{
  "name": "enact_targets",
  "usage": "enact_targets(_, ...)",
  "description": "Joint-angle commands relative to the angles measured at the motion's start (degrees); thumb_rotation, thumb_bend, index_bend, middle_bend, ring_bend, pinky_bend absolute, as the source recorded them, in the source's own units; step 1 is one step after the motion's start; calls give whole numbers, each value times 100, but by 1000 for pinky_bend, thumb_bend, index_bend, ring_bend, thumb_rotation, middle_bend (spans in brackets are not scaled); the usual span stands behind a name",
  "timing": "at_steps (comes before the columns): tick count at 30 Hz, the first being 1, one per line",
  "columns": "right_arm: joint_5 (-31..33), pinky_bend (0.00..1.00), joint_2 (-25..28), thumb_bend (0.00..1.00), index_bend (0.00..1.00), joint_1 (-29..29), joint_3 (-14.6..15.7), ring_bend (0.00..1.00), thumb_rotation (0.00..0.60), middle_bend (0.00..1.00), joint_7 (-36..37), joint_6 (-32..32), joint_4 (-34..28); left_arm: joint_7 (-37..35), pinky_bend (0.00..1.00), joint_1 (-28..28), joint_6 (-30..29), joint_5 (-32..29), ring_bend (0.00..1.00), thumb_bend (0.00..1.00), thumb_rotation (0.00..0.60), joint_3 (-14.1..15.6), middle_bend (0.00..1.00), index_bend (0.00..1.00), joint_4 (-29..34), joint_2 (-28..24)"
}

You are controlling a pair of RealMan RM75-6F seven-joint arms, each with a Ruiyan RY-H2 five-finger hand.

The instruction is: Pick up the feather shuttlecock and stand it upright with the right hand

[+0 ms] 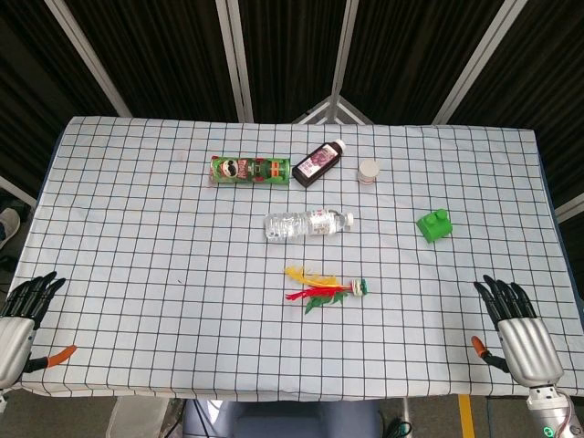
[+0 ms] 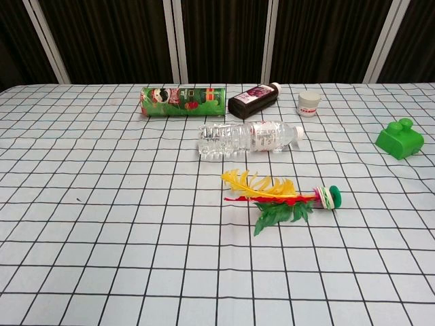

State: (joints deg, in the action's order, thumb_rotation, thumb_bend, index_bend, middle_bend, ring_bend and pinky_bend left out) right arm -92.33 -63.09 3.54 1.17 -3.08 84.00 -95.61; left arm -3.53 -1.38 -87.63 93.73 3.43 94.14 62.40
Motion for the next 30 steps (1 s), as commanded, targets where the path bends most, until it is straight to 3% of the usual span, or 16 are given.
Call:
enact_targets(1,15,0,-5,364,0,6,-11,0,600,0,9,-9,3,12,0,-2,21,-10,0,0,600,7,0,0,1,1)
enact_targets(14,-39,0,-106,364,4,149,-75,0,600,0,265,-124,-249,-36,0,-3,22,-35,0,0,600,-4,0,0,15,-13)
enact_targets(18,-26,0,-252,364,156,430,-248,0,600,2,222,-392,-475,-54,0,-5,10,-19,0,0,600,-7,0,0,21,-16)
enact_targets(22,-32,0,-650,364,290,881,-488,0,600,80,-201,-830,-631,-34,0,-22,58,-43,0,0,600,-7,0,0,37,-13)
enact_targets(30,750,0,-2124,364,384,1746,-970,0,600,155,-1120,-1791,-671,-78,0,-64,133,-68,0,0,600,-14,0,0,66,-37)
